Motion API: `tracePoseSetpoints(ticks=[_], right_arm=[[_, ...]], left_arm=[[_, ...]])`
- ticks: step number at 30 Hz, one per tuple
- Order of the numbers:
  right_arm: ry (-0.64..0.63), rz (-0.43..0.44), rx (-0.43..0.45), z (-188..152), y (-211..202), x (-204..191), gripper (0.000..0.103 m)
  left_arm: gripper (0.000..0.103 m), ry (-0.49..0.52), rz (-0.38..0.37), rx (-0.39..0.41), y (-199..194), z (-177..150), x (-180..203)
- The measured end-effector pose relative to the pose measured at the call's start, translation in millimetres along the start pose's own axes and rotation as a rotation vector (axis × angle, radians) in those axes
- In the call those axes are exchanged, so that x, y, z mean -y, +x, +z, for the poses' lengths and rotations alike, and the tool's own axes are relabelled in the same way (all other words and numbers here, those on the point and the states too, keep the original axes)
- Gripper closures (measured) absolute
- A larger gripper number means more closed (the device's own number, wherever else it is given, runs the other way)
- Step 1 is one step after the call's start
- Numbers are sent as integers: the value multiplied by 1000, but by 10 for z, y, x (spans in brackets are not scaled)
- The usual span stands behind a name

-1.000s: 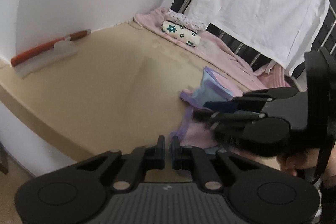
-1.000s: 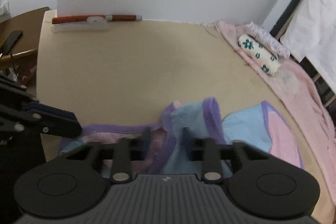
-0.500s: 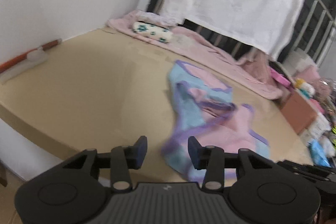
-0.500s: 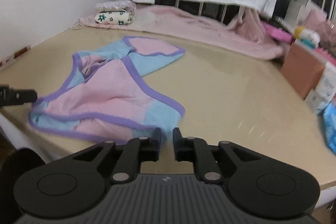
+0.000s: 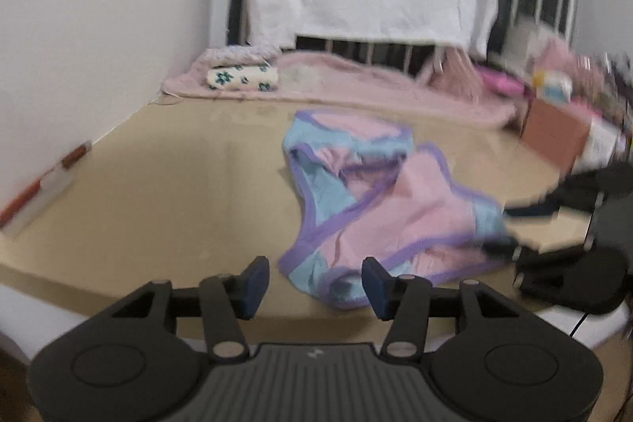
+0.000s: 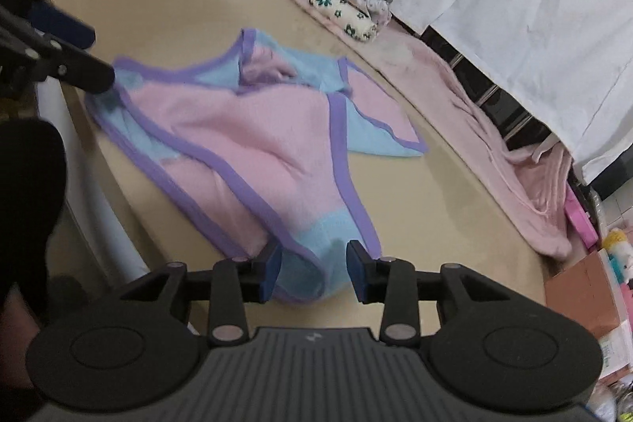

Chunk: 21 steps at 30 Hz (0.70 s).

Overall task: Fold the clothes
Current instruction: 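Grasp the garment's trimmed edge with the left gripper while the right gripper grasps another edge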

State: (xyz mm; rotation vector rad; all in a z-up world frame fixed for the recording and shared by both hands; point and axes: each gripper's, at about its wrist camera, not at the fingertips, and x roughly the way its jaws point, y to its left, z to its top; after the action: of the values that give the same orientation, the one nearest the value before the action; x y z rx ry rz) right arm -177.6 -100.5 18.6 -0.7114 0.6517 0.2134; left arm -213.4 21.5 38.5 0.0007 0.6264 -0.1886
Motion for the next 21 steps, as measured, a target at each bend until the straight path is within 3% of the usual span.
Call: tracePoseSetpoints(ticks=[1,4,6,13,15,16,19,21], right_arm=[[0,0,-6,-1,30,5,70],[50,34,-60,-2,90,74,102],[86,17,-41,-16,37,125,102],[393,-81,67,-132,-375,409,101],[408,-97,58,-207,-386,373,101],[388,-111,48,-236,-378,326,101],[280,-138,29,-276,-333,158,101],[175,-155,34,-276,-313,36,98]], left_arm=[[57,17,0,-20,47,5,32],[76,26,-5,-33,93,-13,64],[84,46,18,-28,89,-23,72],[80,185,93,12,69,-77,173],[80,236,120,26,78,-93,233],[86,262,127,25,86,-96,261],[99,301,118,36,79,-99,303],[100,292,112,55,51,-92,299]])
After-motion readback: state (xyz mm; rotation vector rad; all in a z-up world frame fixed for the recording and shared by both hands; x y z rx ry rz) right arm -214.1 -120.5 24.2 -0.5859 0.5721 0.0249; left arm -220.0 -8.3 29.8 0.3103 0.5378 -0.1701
